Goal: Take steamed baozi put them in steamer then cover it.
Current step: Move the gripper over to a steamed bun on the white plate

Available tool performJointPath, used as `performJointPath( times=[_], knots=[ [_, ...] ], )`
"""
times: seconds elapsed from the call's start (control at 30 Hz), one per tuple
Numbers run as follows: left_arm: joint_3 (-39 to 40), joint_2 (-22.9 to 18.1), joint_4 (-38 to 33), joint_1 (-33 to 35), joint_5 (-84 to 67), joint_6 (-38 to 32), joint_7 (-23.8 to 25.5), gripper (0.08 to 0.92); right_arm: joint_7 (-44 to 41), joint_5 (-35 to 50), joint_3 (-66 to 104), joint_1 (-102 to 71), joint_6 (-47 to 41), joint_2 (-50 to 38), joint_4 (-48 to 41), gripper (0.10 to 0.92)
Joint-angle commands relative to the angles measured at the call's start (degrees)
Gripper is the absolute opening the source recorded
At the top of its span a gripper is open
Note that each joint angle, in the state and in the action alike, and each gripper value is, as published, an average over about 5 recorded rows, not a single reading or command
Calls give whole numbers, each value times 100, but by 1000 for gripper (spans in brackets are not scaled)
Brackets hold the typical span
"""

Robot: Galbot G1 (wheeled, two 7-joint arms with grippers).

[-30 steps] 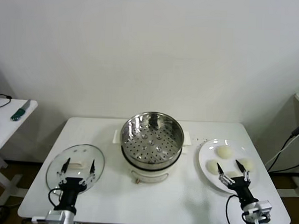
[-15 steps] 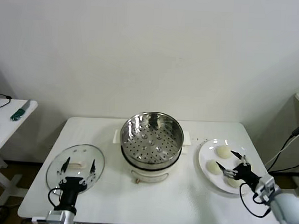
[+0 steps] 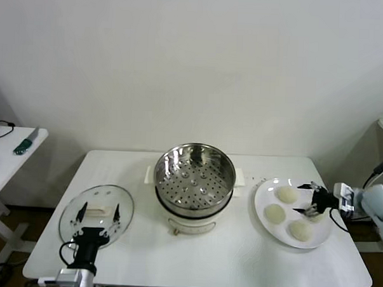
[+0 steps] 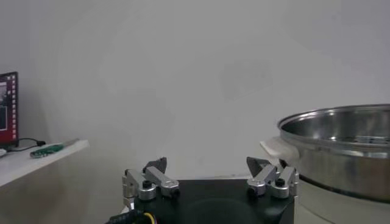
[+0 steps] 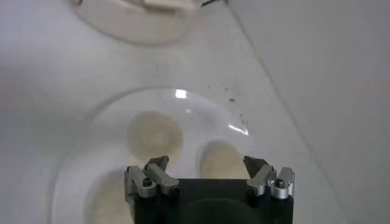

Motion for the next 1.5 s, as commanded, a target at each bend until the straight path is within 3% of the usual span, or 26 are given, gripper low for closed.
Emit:
performJointPath(
  times=[0.03,0.33,0.63,1.2,1.5],
  knots=[
    [2,18,52,-119,-71,107,-73,823,-767,-775,-2421,2568,504,620,-1978,823],
    [-49,66,151,-205,-119,169,-118,823,-704,-974,-2650,2769,733,1910,-3237,823],
    [-74,85,233,-280,-180,198,-126,823,-573,-1570,-2256,2708,1001,2555,-4025,823],
    [-88,108,270,-337,-210,208,-131,823,-633,-1827,-2191,2564,1050,2695,-4138,821],
    [-98,111,252,-304,-227,191,-138,823,-518,-2035,-2088,2554,1164,2694,-4203,737]
  ],
)
